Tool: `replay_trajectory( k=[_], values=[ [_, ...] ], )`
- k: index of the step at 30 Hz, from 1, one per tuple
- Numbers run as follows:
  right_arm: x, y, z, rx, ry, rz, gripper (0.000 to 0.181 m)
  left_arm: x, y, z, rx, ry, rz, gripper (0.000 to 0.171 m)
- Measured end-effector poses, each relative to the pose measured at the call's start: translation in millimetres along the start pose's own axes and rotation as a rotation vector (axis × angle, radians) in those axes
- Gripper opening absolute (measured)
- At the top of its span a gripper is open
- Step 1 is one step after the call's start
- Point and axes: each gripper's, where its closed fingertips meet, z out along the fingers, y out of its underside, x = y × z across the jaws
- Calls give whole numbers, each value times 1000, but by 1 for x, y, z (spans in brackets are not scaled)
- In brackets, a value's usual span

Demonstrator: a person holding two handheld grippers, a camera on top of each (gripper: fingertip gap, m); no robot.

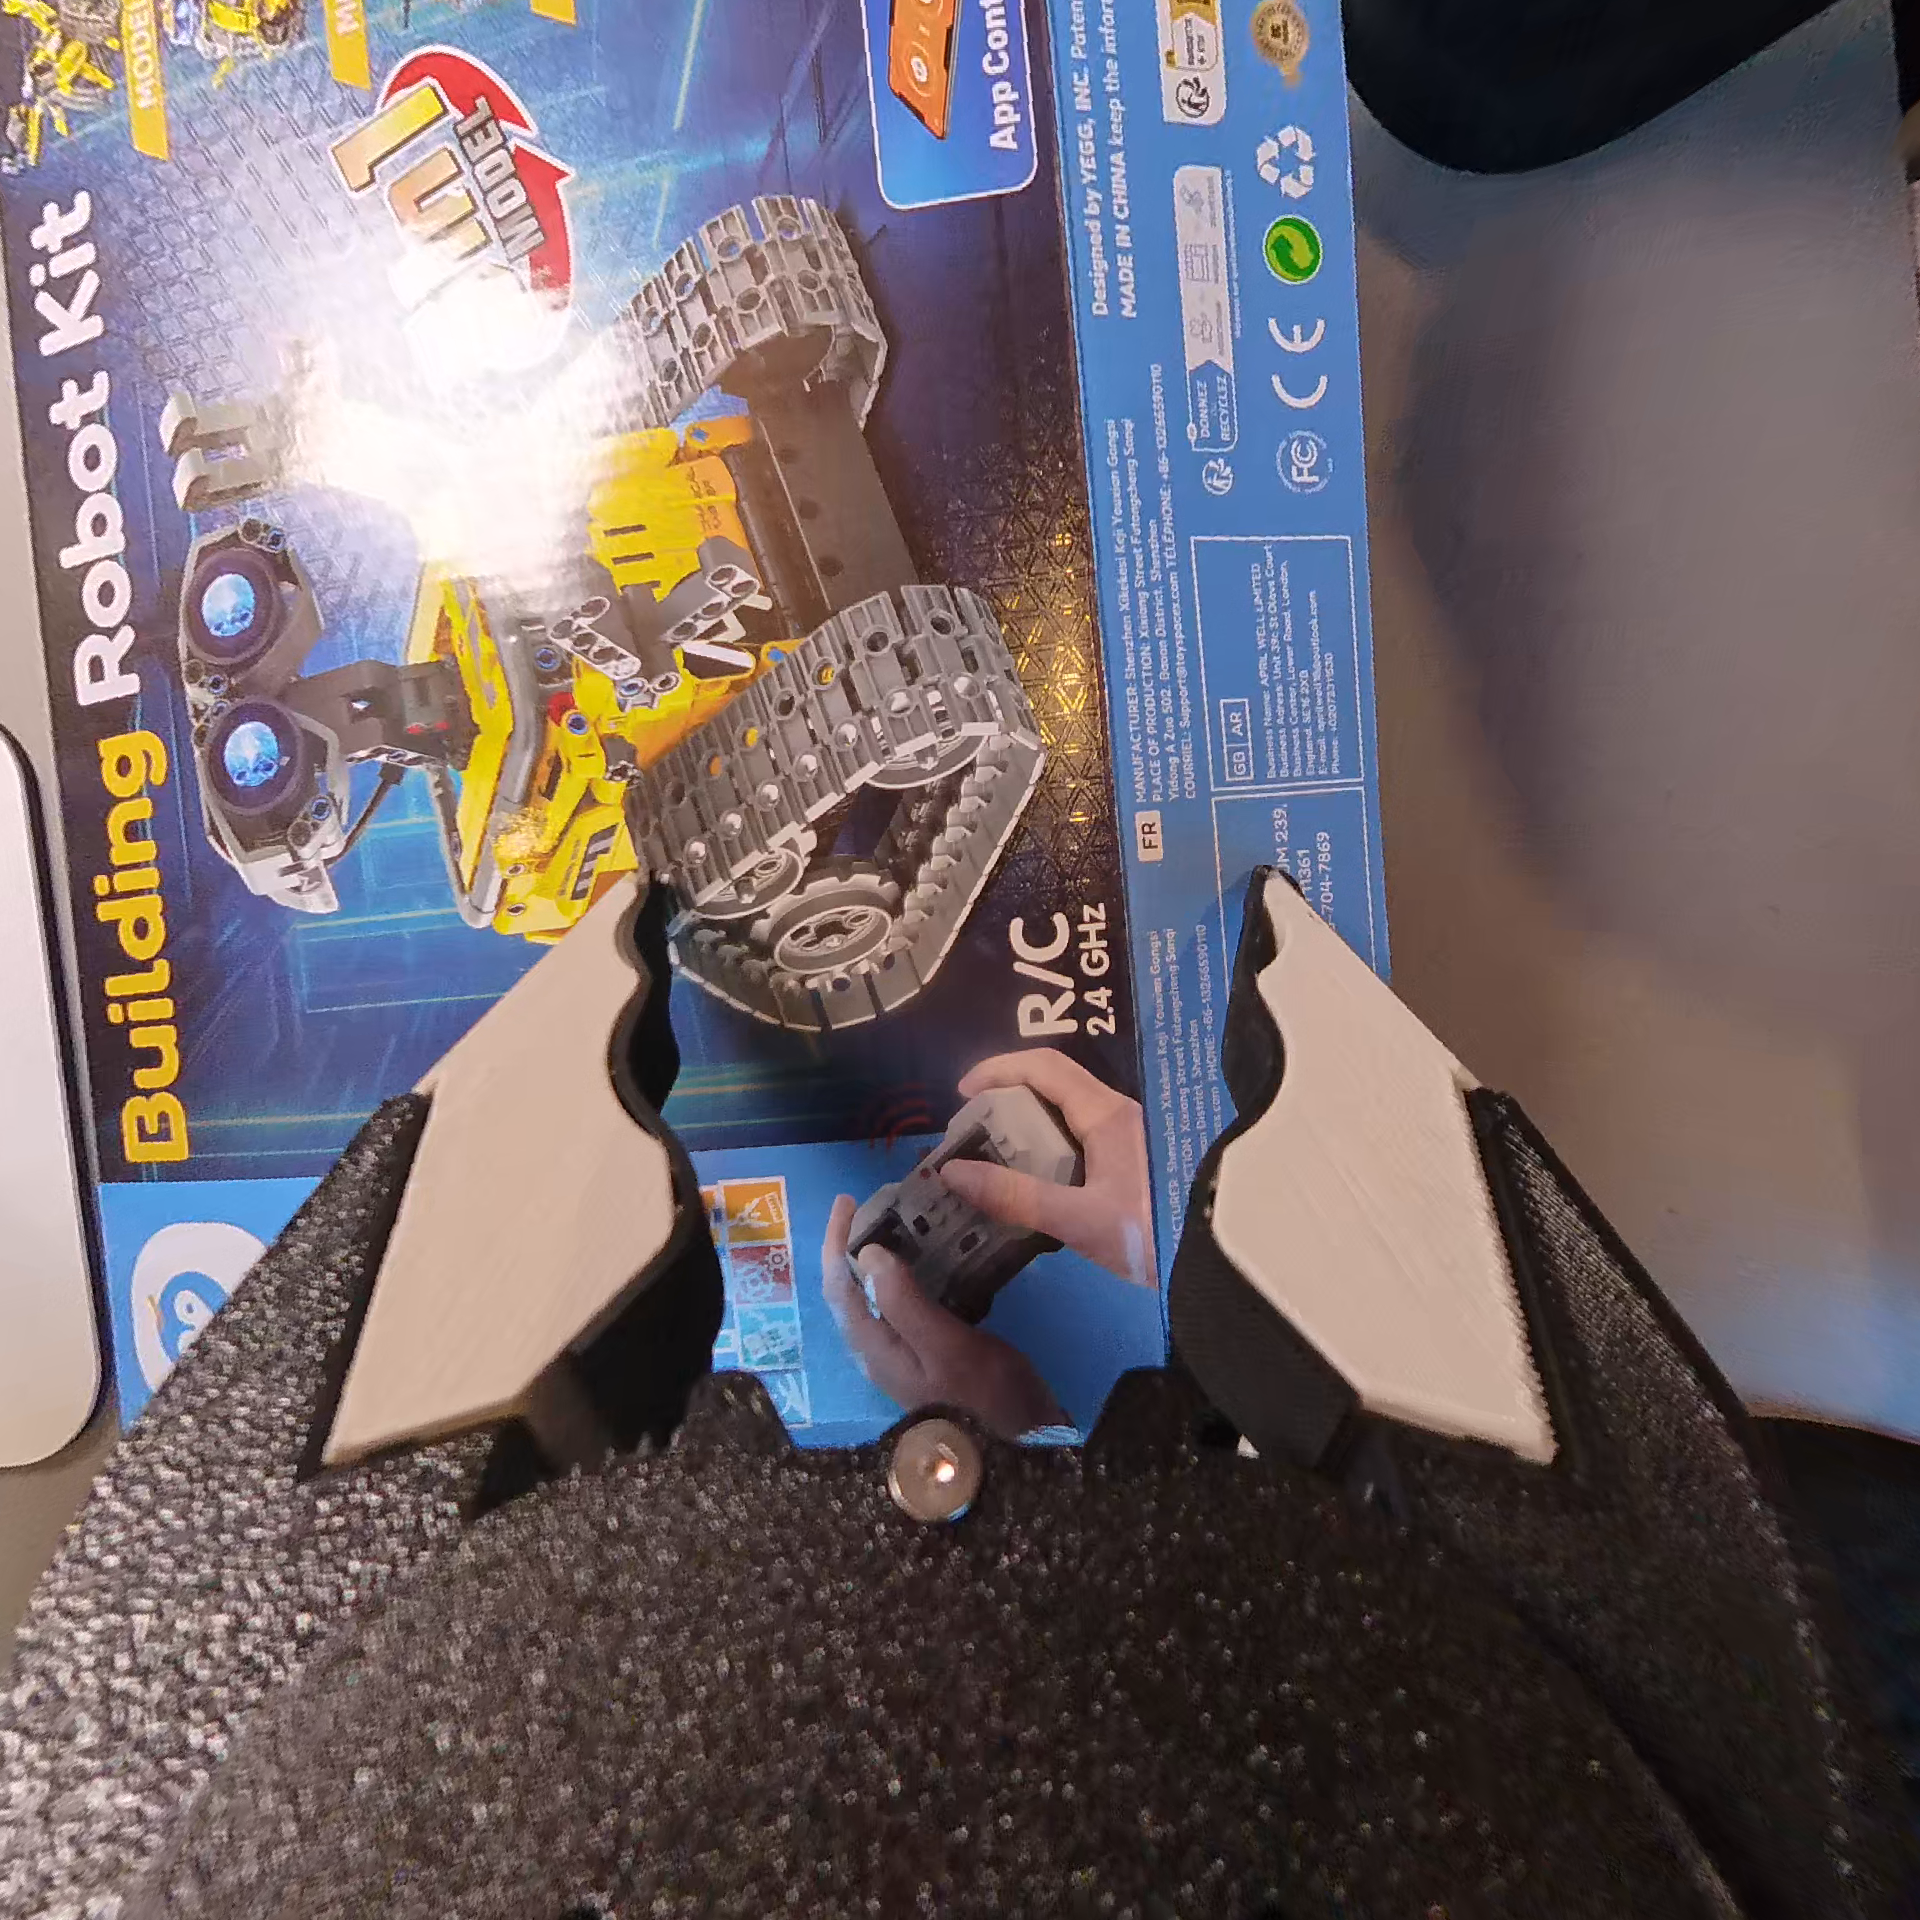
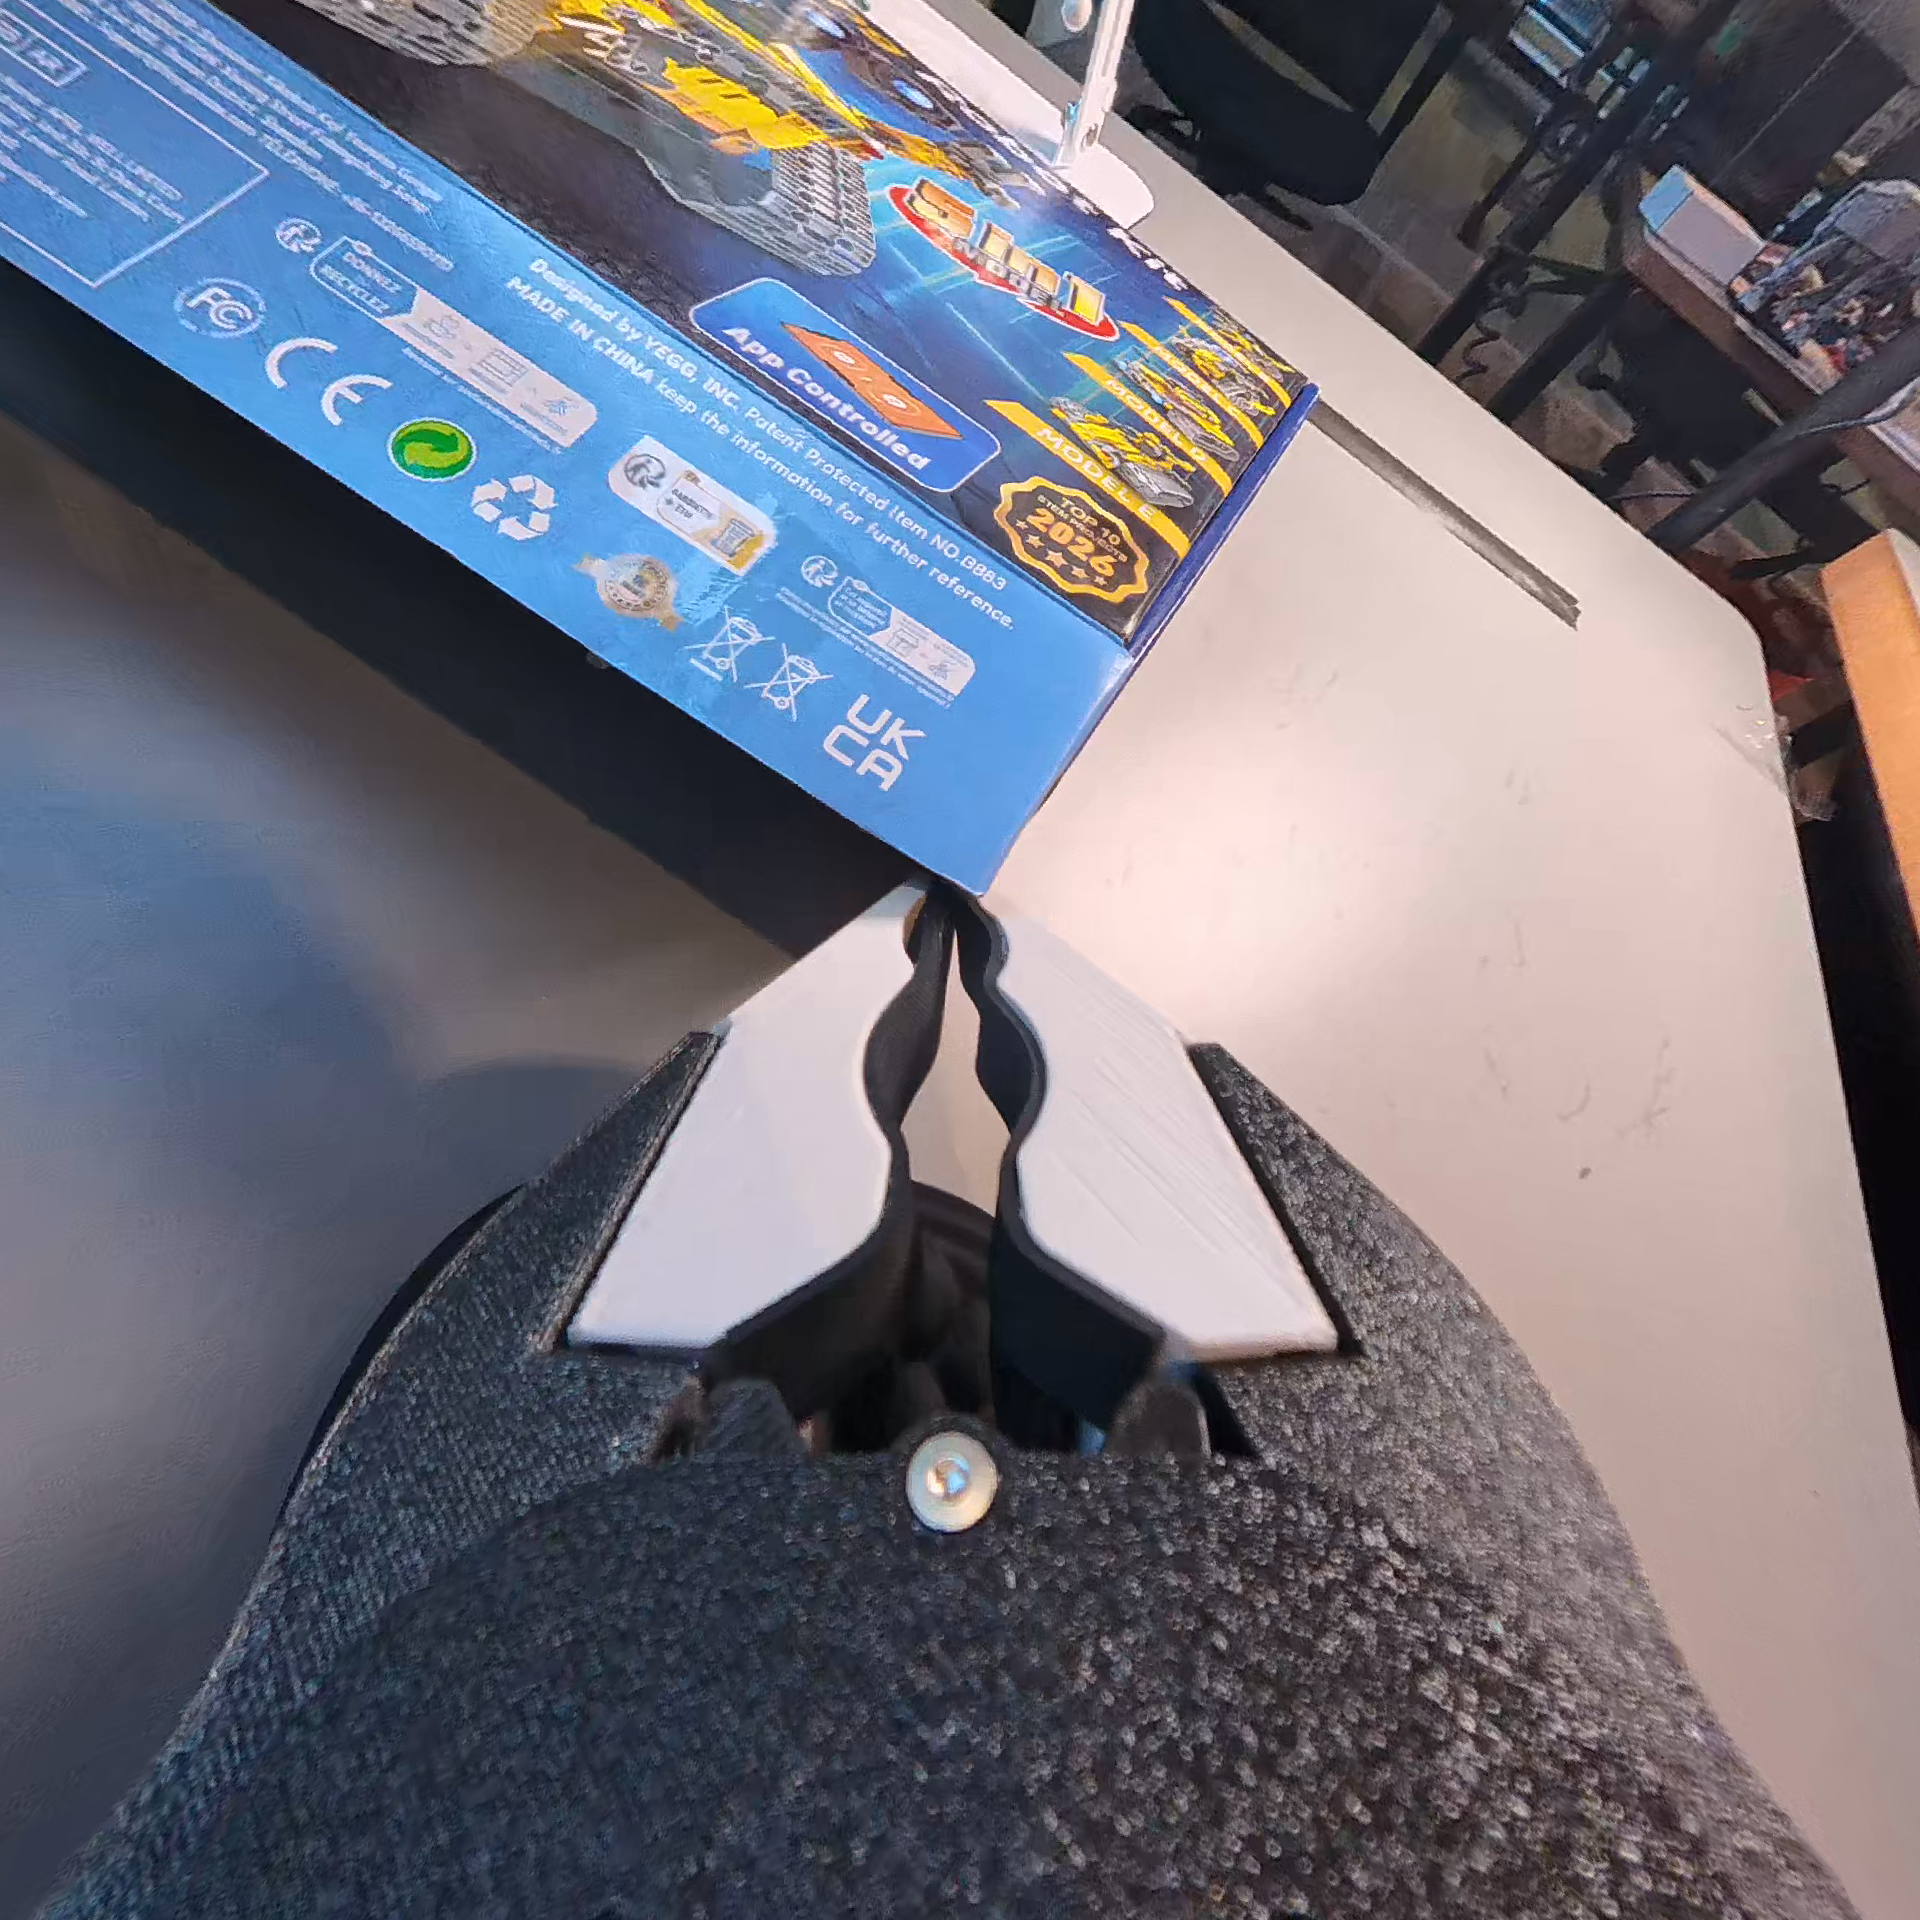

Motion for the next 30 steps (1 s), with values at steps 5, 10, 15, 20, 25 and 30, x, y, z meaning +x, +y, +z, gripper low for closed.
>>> replay_trajectory(
  k=[5, 10, 15, 20, 25, 30],
  values=[
    [-1, 4, 2, -31, 23, -24, 0, 1, 0, 0, -7, 0, 4, 107],
    [-5, 10, 7, -84, 9, -29, 0, 1, 1, 1, -10, -7, 17, 106],
    [-5, 16, 14, -152, 34, -60, 0, 3, 2, 2, -12, -29, 30, 106],
    [-3, 16, 18, -174, 74, -91, 0, 4, 2, 2, -6, -41, 30, 107],
    [2, 14, 18, -172, 125, -83, 0, 5, 2, 2, 2, -46, 27, 107],
    [12, 15, 17, -173, 164, -13, 0, 7, 2, 1, 18, -44, 28, 104]
  ],
)
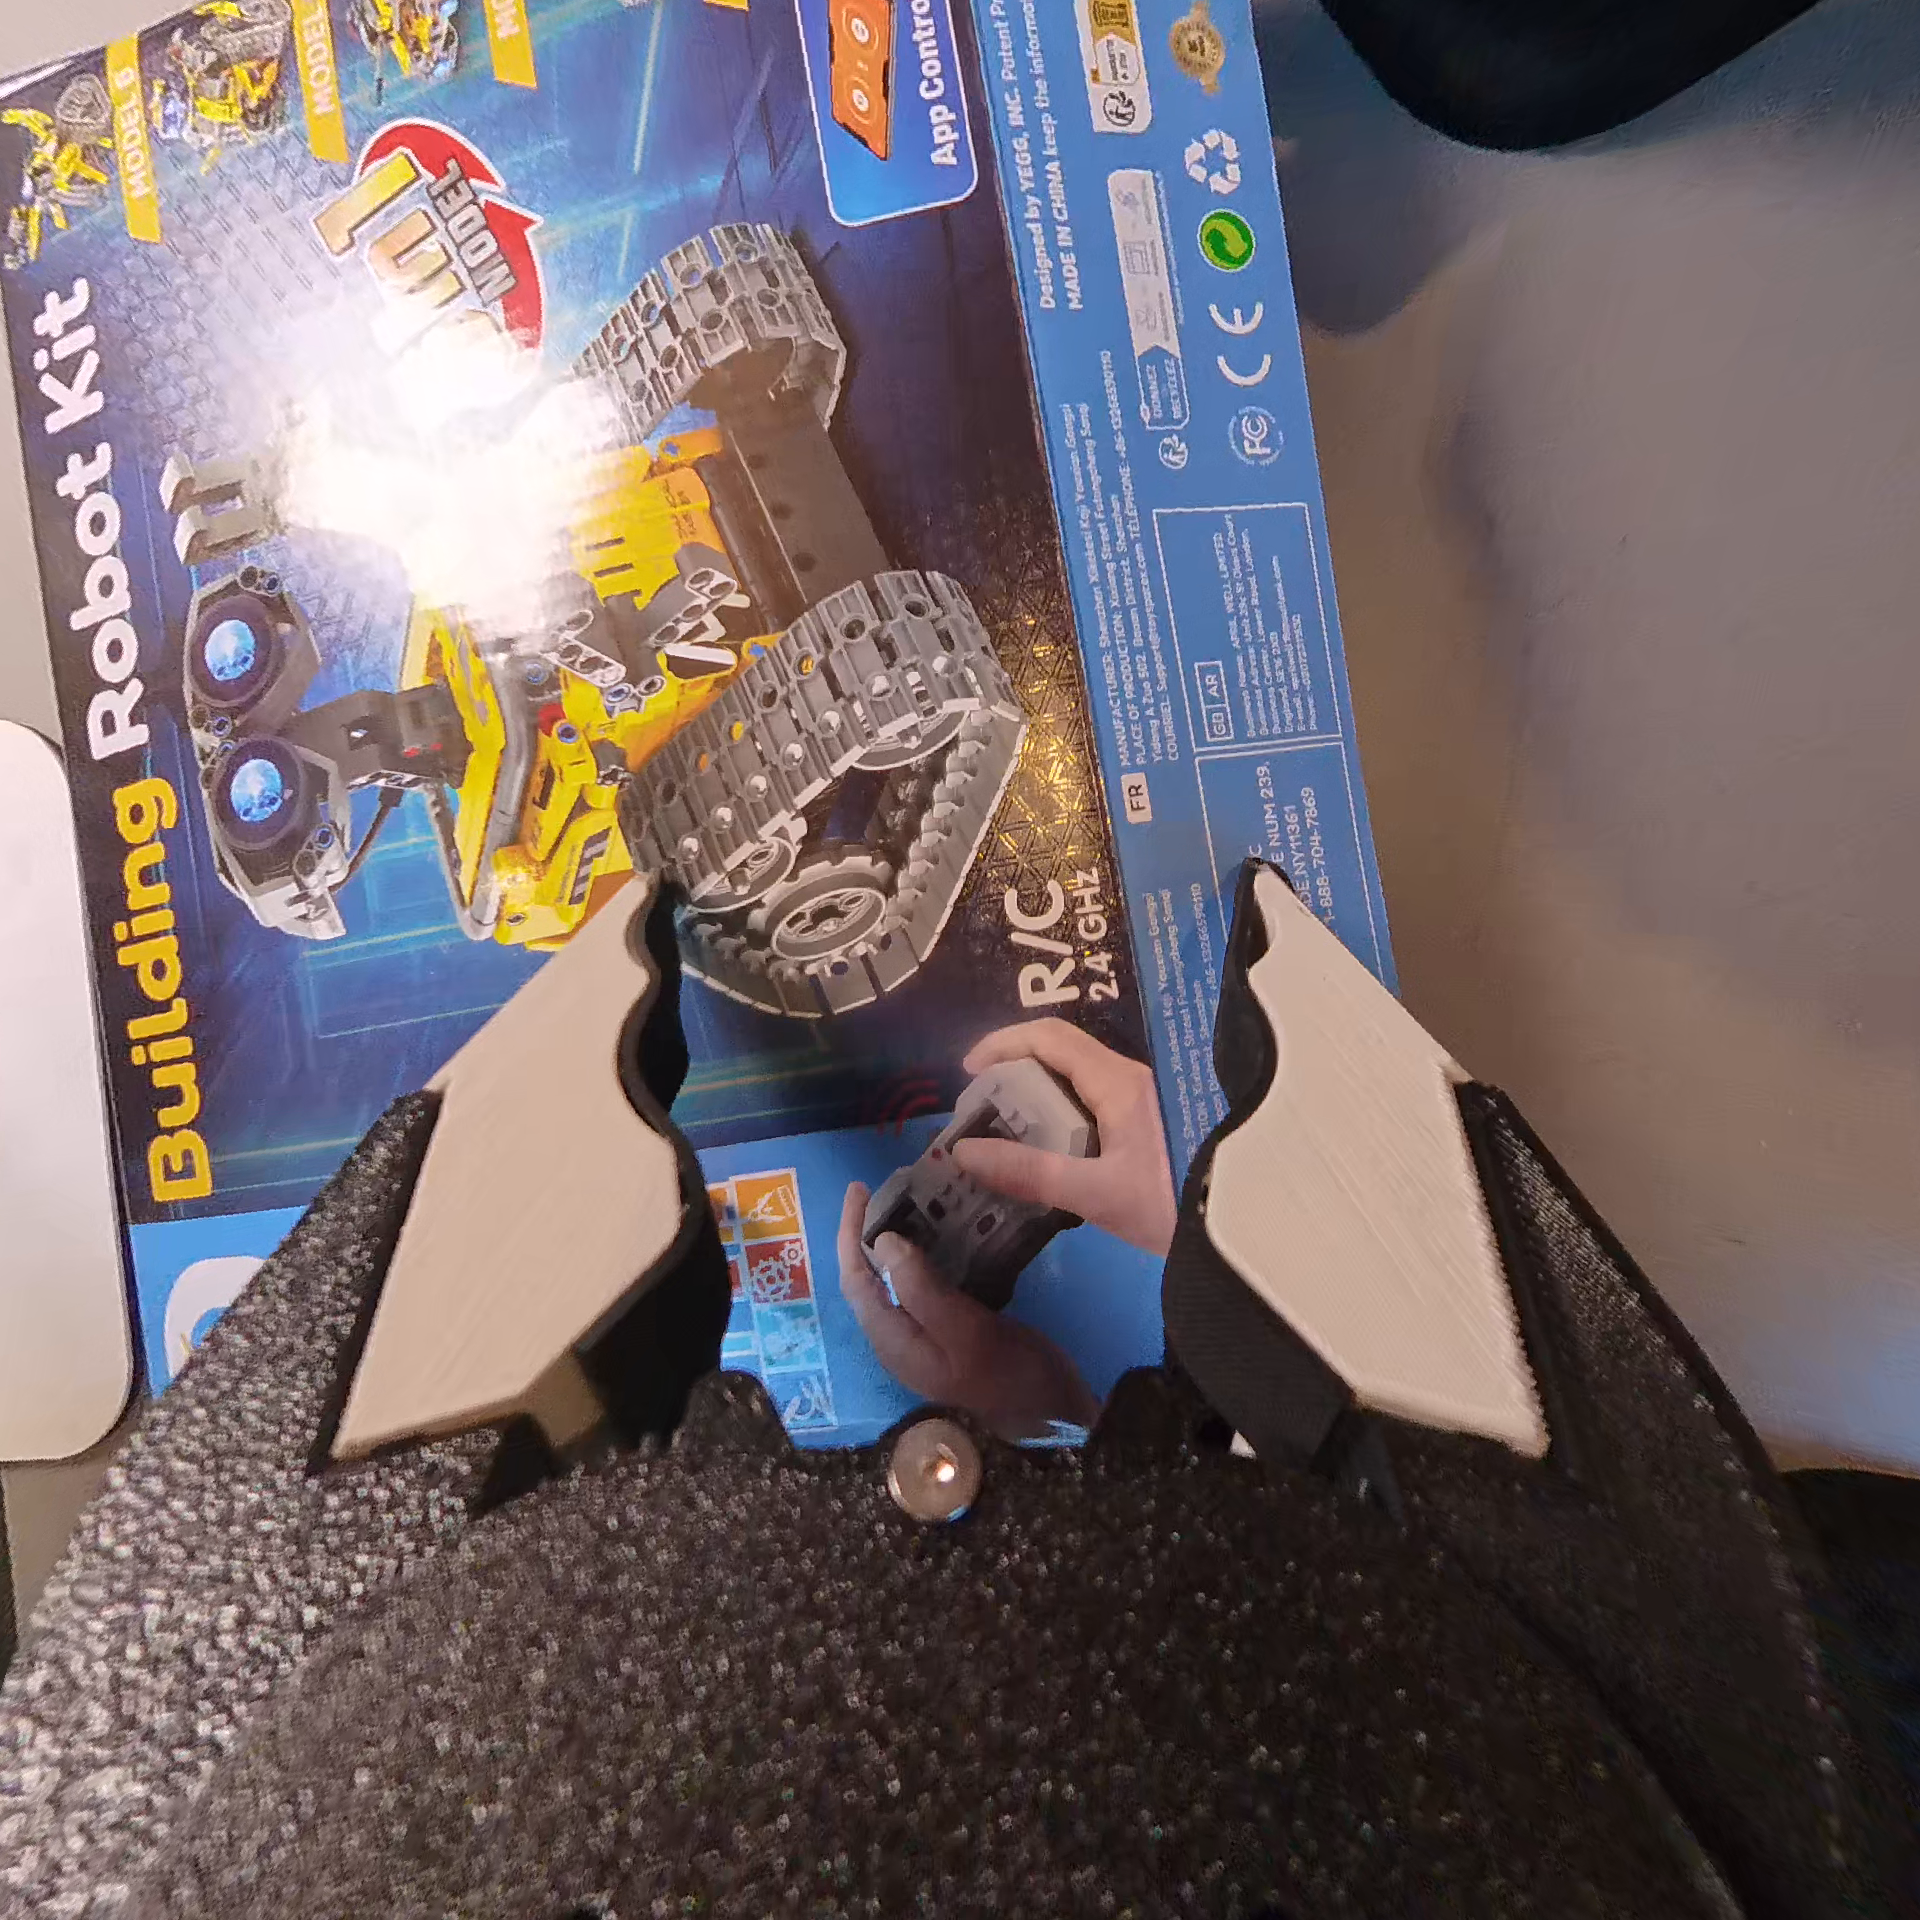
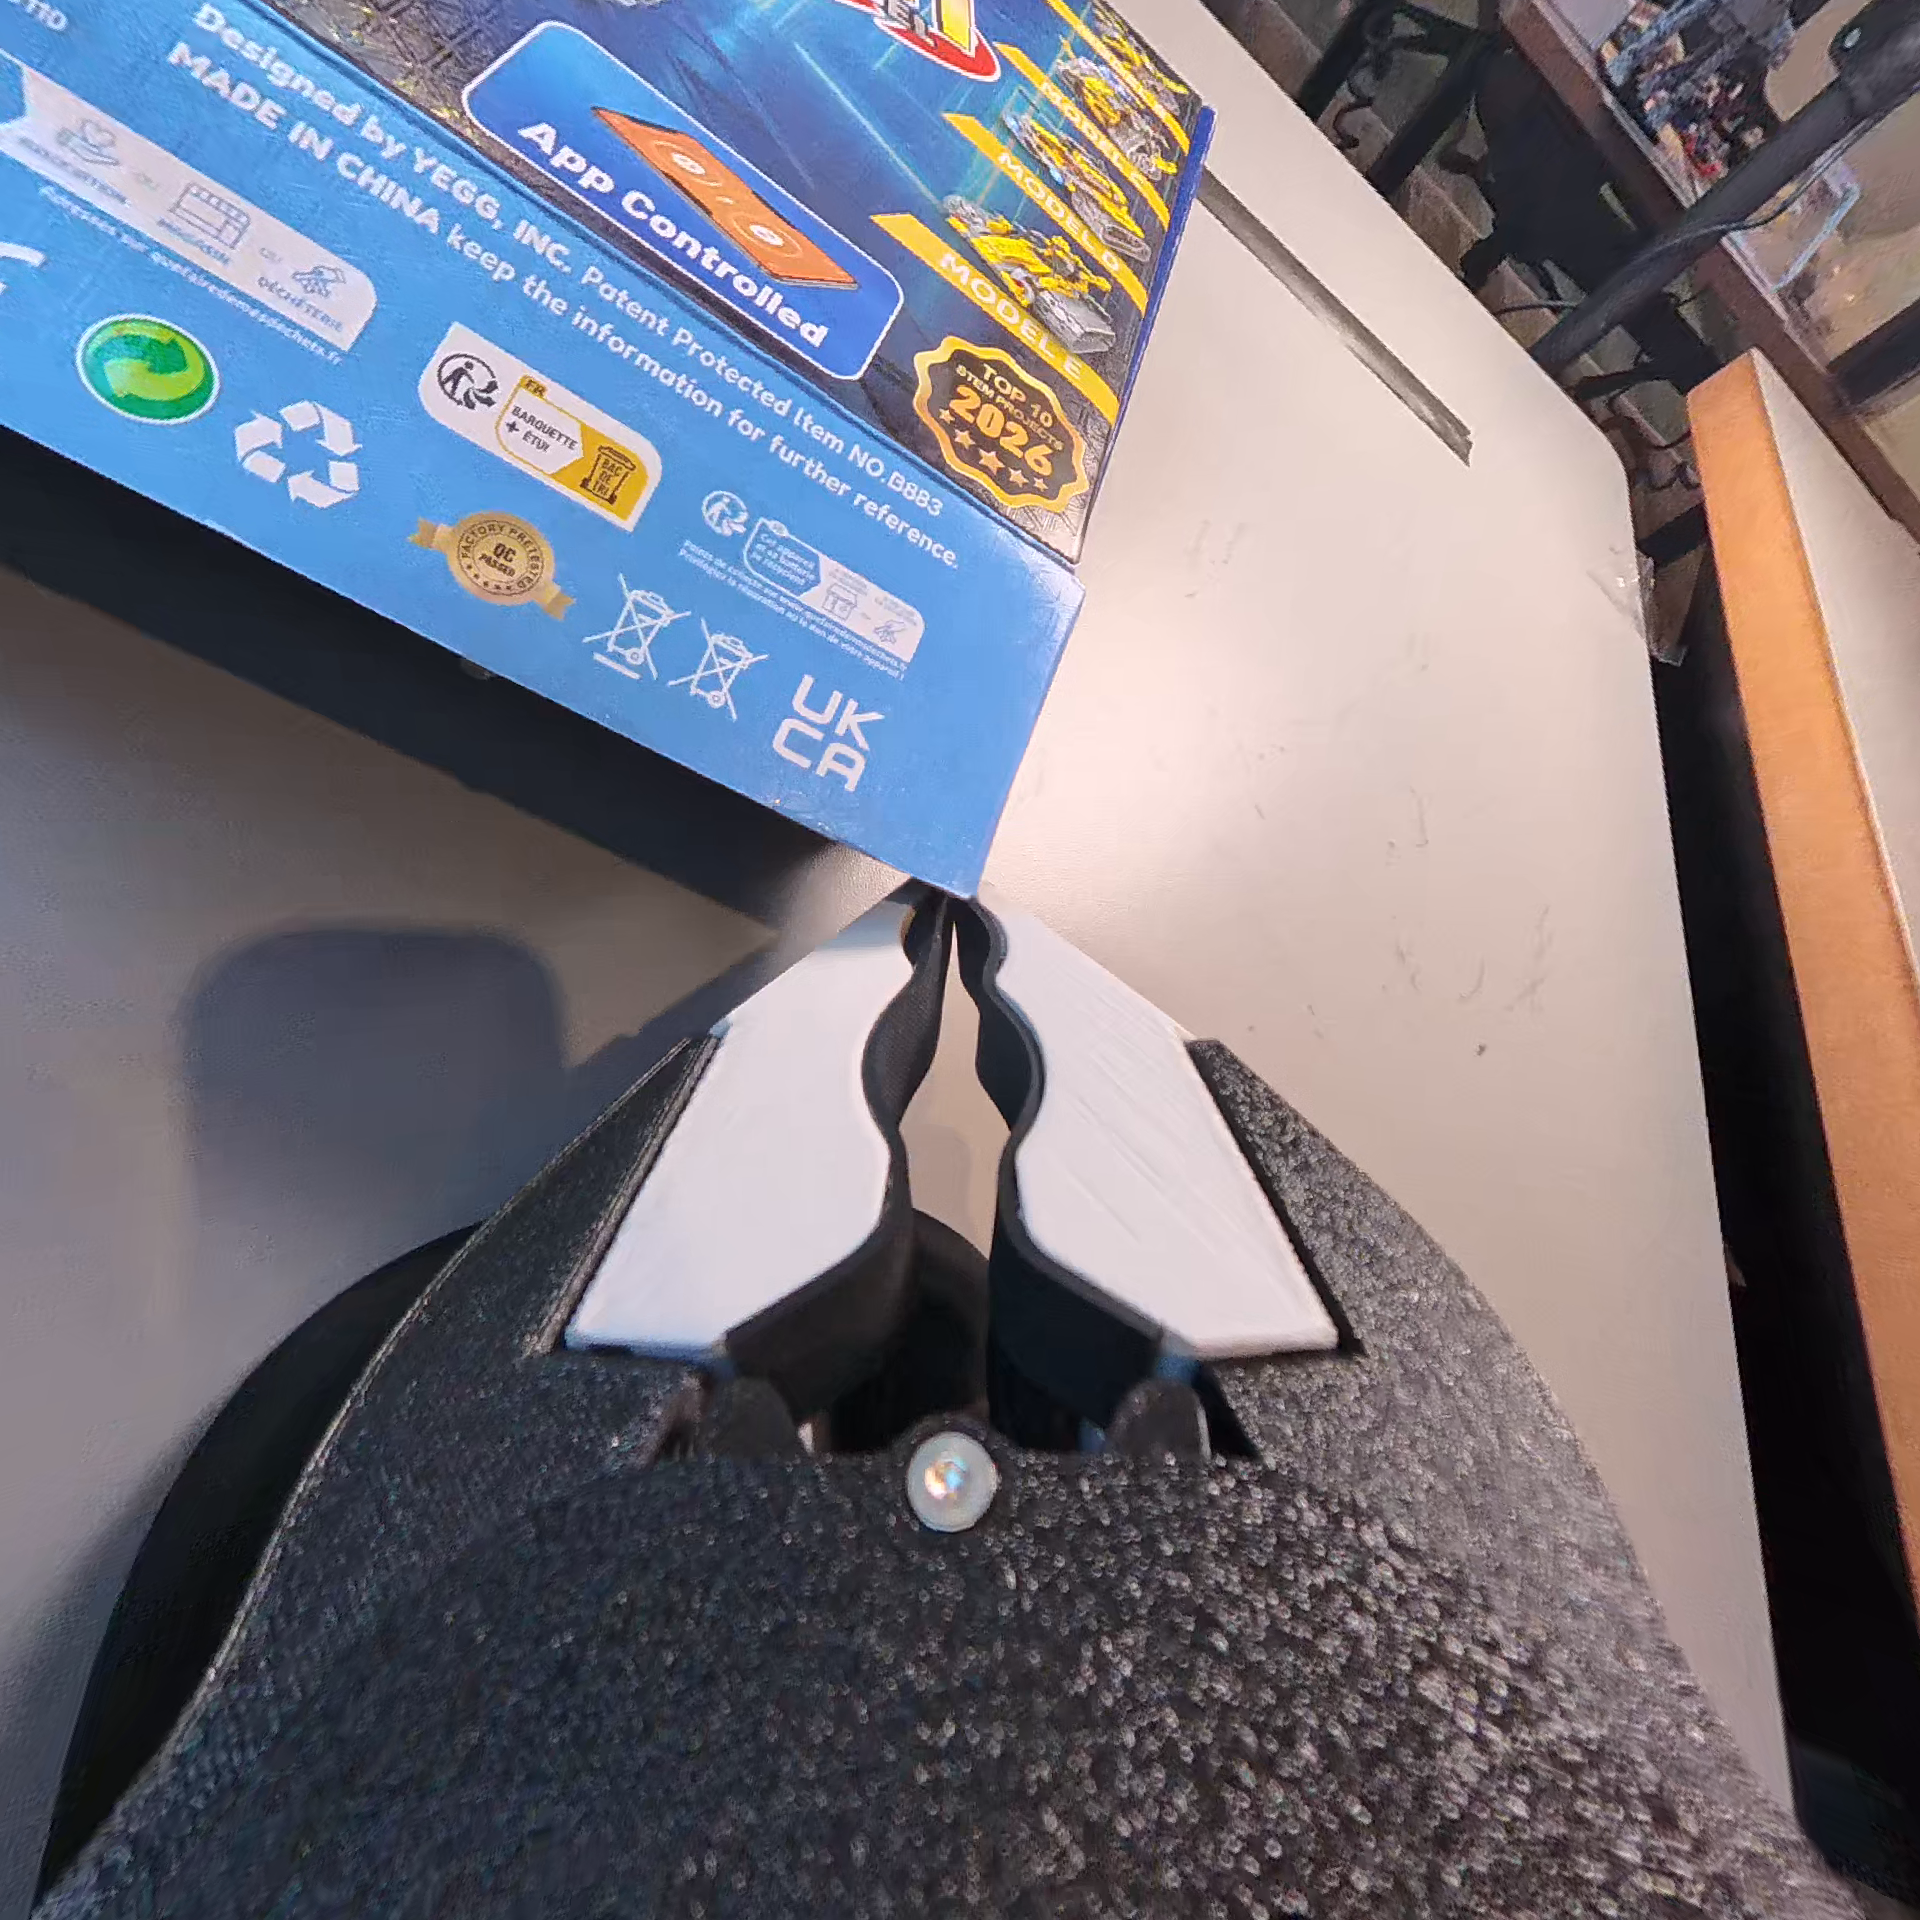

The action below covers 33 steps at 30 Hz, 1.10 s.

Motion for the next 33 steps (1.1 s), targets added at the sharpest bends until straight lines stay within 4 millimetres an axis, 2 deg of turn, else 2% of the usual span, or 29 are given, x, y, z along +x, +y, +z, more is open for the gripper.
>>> replay_trajectory(
  k=[12, 25, 27, 29, 30, 31, 33],
  values=[
    [-7, -4, 1, -4, -3, -75, 0, 3, 1, -1, 15, 5, 8, 103],
    [-6, -2, 3, -16, -59, -18, 3, 4, 1, -1, 5, -6, 0, 103],
    [-11, -4, -7, 24, -190, 70, 21, 4, 1, -1, 4, -14, -1, 102],
    [-17, -11, -26, 93, -430, 229, 52, 5, 2, -1, 5, -19, -1, 101],
    [-18, -19, -40, 149, -578, 314, 62, 5, 2, -1, 6, -22, 1, 101],
    [-13, -26, -53, 203, -703, 367, 63, 5, 2, -1, 7, -24, 2, 101],
    [12, -28, -50, 241, -759, 350, 63, 5, 2, -1, 9, -28, 5, 100]
  ],
)
